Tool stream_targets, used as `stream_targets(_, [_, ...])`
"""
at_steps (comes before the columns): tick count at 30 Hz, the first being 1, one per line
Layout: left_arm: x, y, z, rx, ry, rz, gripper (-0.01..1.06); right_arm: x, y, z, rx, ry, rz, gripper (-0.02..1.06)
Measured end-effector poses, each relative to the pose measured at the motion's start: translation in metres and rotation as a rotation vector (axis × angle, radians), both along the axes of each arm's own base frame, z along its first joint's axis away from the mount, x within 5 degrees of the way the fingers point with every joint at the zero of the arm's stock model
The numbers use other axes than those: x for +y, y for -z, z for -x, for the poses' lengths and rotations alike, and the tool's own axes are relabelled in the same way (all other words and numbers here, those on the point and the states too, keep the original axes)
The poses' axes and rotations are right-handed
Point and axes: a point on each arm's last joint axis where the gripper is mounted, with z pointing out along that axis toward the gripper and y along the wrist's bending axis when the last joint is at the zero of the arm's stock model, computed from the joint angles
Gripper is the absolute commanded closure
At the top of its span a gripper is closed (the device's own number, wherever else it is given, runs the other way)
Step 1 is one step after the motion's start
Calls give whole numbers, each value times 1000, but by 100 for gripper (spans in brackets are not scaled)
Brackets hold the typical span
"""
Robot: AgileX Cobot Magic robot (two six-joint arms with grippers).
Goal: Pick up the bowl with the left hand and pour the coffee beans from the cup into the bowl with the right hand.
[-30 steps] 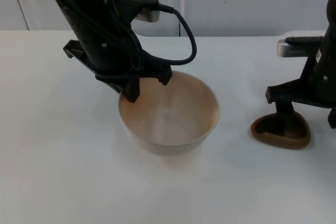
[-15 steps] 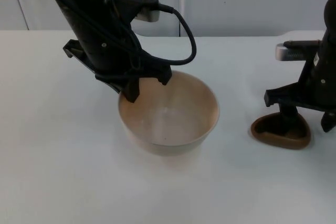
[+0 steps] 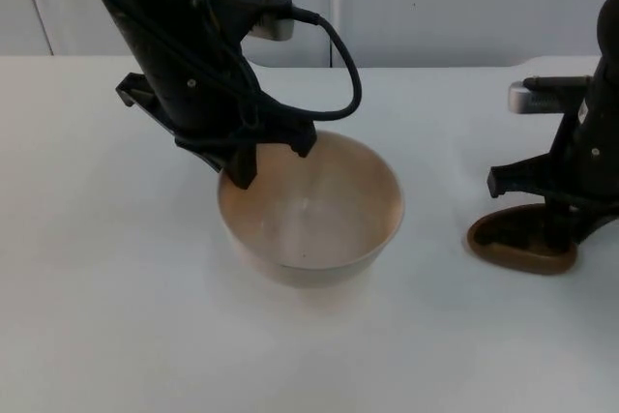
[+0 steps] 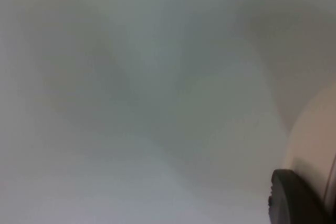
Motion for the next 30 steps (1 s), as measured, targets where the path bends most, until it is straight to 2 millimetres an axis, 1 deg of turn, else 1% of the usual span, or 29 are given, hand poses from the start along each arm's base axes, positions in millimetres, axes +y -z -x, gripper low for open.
stream_targets(1, [0,0,0,0,0,0,105,0,0,0,0,0,0,105])
stream_targets(12, [0,0,0,0,2,0,105,0,0,1,15,6,2,105])
stream_targets(14, [0,0,0,0,2,0,105,0,-5,2,14,7,2,105])
stream_targets(16, [0,0,0,0,2,0,105,-1,-15,3,4,1,3,105])
stream_targets(17, [0,0,0,0,2,0,105,-1,-15,3,4,1,3,105])
stream_targets(19, [0,0,0,0,2,0,105,-3,-27,3,-18,-13,4,105])
stream_targets(21, [0,0,0,0,2,0,105,-3,-44,4,-49,-21,-2,105])
stream_targets(22, [0,0,0,0,2,0,105,-3,-44,4,-49,-21,-2,105])
stream_targets(27, [0,0,0,0,2,0,105,-7,-85,12,-102,-51,-7,105])
stream_targets(28, [0,0,0,0,2,0,105,-7,-85,12,-102,-51,-7,105])
stream_targets(30, [0,0,0,0,2,0,105,-9,-105,19,-120,-65,-6,105])
